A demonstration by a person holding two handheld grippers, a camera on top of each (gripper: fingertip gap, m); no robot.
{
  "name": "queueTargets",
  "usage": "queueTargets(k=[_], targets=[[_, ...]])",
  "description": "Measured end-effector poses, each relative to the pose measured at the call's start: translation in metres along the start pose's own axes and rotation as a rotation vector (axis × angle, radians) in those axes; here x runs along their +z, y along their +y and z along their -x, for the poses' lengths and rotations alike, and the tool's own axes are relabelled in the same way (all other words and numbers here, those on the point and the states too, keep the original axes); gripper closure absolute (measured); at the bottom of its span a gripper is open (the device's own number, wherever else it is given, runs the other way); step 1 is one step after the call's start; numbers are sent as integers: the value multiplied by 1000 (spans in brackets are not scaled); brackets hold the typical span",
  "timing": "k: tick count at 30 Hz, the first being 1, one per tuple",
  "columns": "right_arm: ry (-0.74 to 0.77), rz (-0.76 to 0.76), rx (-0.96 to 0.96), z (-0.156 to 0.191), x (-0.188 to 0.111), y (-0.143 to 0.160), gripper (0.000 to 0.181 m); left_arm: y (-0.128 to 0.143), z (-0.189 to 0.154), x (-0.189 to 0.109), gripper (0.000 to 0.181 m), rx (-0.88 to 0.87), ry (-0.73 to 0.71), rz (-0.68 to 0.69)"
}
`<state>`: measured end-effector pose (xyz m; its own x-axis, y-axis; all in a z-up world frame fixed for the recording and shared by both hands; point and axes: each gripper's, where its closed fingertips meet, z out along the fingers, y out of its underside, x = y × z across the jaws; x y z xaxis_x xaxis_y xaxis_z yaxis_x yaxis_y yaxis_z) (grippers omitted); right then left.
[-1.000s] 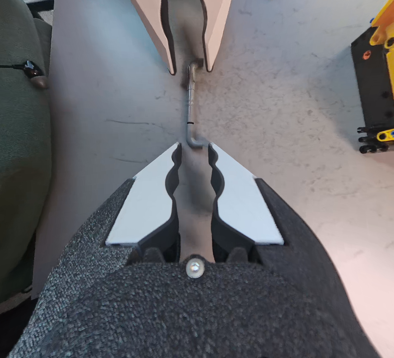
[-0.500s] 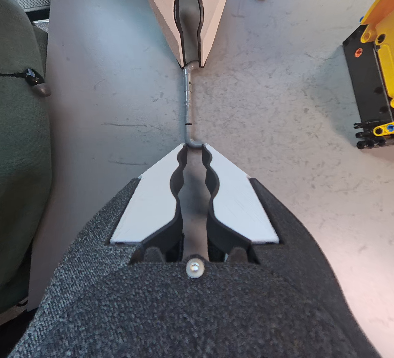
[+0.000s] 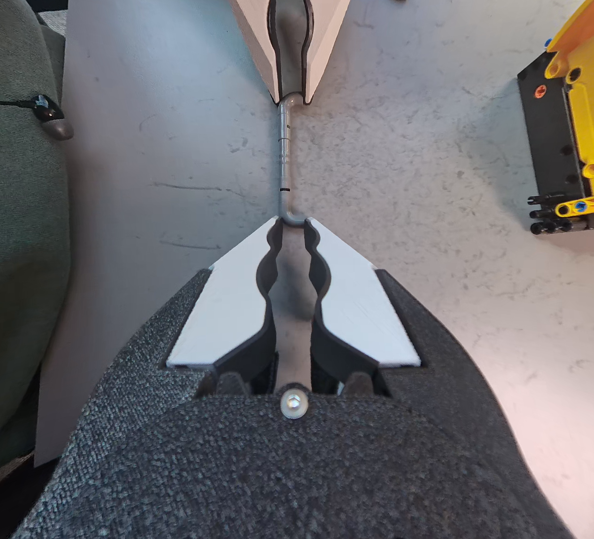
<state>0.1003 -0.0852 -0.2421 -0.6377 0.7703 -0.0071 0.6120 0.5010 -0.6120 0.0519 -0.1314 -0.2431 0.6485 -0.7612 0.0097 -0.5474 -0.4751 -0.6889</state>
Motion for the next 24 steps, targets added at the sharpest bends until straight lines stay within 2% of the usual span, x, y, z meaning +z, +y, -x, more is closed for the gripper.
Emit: queueTargets(k=[4,6,8,11,14,16,17,20,22,24], targets=[[30,31,-34,0,-1,1,167,1,0,0,170,10,1,-21],[73,13,-101,-2,-1,-6,158,1,0,0,171,35,-15,-16],[45,-16,-128,7,2,-15,156,1,-1,0,172,55,-33,-8],[78,-1,-171,4,9,-15,159,0,-1,0,172,82,-48,-13],[80,0,-170,0,10,-15,172,-1,0,0,172,137,-80,-10],[88,-4,-197,0,10,-15,174,-1,1,0,171,150,-102,-26],[99,-9,-215,-1,10,-15,174,-2,1,-1,170,130,-96,-44],[161,-72,-271,-3,4,-21,174,-7,3,-5,152,-9,-35,-107],[259,-137,-341,-8,-6,-30,174,-20,7,-12,145,-107,-1,-194],[379,-189,-419,-13,-18,-40,174,-36,7,-21,145,-195,54,-299]])
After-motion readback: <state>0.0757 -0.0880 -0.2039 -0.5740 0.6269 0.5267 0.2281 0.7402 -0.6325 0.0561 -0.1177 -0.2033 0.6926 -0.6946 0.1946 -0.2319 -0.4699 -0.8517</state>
